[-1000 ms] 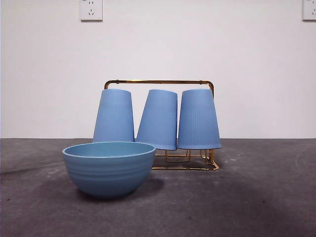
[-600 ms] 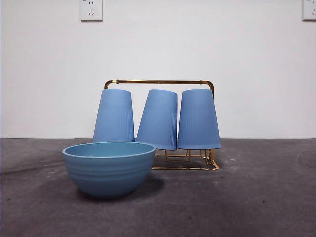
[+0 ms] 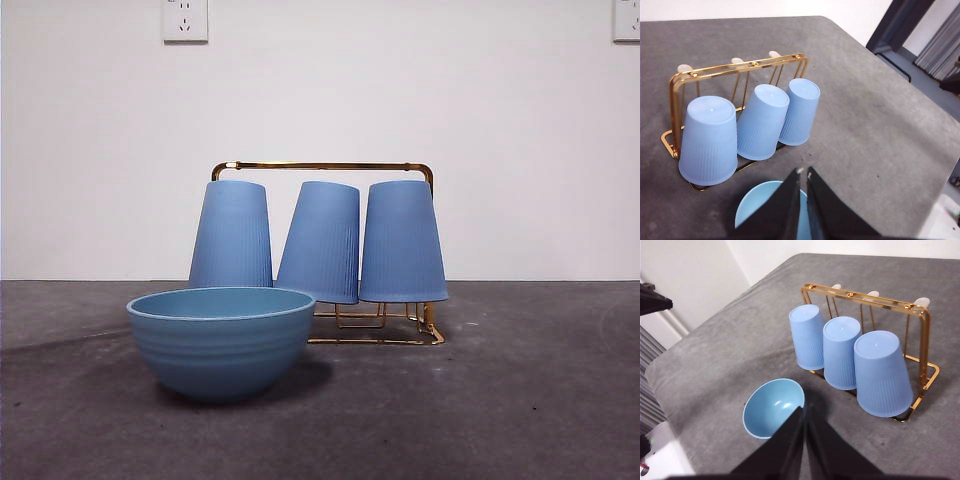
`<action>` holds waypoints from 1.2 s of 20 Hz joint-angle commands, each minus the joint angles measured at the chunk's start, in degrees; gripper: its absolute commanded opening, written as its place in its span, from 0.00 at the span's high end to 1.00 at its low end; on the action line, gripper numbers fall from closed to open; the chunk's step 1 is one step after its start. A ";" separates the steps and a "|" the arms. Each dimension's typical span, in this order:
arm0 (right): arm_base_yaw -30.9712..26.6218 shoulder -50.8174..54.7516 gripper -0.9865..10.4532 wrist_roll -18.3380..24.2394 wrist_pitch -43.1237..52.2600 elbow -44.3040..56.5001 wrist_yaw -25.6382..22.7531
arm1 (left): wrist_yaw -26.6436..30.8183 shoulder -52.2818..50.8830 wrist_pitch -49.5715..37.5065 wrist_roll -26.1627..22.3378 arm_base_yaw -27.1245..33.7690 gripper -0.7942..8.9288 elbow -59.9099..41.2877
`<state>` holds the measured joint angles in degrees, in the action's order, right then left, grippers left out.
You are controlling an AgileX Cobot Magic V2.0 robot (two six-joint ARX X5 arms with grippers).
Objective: Right arm lift cup from the cupboard, then place it on the right of the bowl
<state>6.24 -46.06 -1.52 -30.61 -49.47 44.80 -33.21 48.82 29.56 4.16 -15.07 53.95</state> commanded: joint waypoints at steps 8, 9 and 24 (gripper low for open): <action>0.76 -0.28 0.47 -1.05 0.52 -1.11 -2.54 | 0.07 0.39 -0.83 -1.75 -0.28 0.39 0.92; 0.76 -0.28 0.45 -1.25 0.52 -1.11 -2.80 | 0.07 0.39 -0.83 -1.53 -0.28 0.32 0.92; 7.87 -8.15 0.45 -0.35 9.03 -1.11 -12.74 | 0.00 -0.20 -0.07 -1.53 -0.35 0.27 0.92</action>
<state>13.32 -52.77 -2.79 -22.52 -49.56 32.97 -33.10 48.60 29.82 2.79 -15.18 53.95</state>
